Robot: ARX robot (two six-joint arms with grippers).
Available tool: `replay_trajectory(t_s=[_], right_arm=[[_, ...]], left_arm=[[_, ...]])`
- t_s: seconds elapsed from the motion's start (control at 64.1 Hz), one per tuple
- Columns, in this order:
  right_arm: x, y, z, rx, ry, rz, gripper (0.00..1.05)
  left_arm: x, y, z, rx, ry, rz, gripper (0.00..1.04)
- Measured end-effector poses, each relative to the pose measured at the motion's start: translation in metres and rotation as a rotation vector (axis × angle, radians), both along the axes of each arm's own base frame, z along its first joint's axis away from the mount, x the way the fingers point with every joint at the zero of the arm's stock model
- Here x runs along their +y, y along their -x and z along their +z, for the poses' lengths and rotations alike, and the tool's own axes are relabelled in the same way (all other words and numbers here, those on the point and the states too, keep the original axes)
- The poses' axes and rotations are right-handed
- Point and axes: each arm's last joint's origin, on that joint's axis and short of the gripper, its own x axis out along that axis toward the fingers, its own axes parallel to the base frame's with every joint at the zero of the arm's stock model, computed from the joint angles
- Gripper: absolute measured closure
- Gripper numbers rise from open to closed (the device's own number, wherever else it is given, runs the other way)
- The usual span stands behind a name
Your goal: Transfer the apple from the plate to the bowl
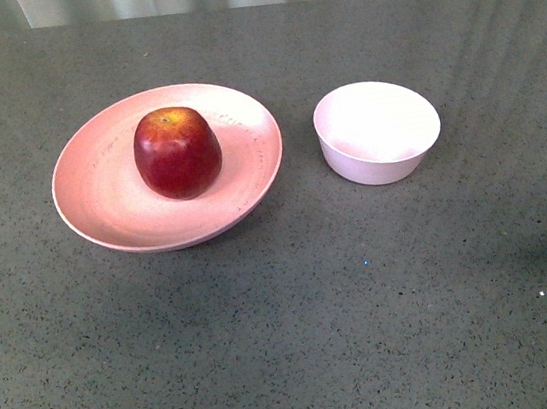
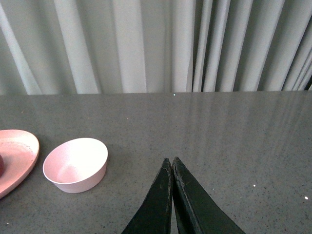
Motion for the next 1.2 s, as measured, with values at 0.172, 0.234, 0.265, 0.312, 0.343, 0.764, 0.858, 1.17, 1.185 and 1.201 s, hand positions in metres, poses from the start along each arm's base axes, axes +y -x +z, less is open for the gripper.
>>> replay_trajectory(t_s=[0.172,0.234,0.265,0.312,0.343,0.764,0.858,1.17,1.185,1.201], right_arm=[[0.0,0.01,-0.003,0.004,0.0,0.0,1.03],[0.0,0.01,-0.003,0.004,0.0,0.0,1.03],[0.0,0.01,-0.003,0.004,0.0,0.0,1.03],[0.0,0.01,-0.003,0.004,0.0,0.0,1.03],[0.0,0.01,-0.003,0.004,0.0,0.0,1.03],[0.0,0.01,-0.003,0.003,0.002,0.0,0.33],[0.0,0.01,-0.002,0.002,0.002,0.0,0.17],[0.0,0.01,-0.002,0.002,0.002,0.0,0.09],[0.0,0.01,-0.002,0.002,0.002,0.0,0.09],[0.0,0.01,-0.002,0.002,0.002,0.0,0.09]], left_arm=[[0.0,0.0,0.0,0.0,0.0,0.0,0.09],[0.0,0.0,0.0,0.0,0.0,0.0,0.09],[0.0,0.0,0.0,0.0,0.0,0.0,0.09],[0.0,0.0,0.0,0.0,0.0,0.0,0.09],[0.0,0.0,0.0,0.0,0.0,0.0,0.09],[-0.005,-0.007,0.003,0.305,0.063,-0.185,0.09],[-0.013,-0.028,0.013,0.364,0.061,-0.248,0.09],[-0.054,-0.115,0.022,0.358,0.026,-0.311,0.09],[-0.057,-0.12,0.021,0.362,0.023,-0.312,0.09],[-0.059,-0.122,0.02,0.364,0.022,-0.312,0.09]])
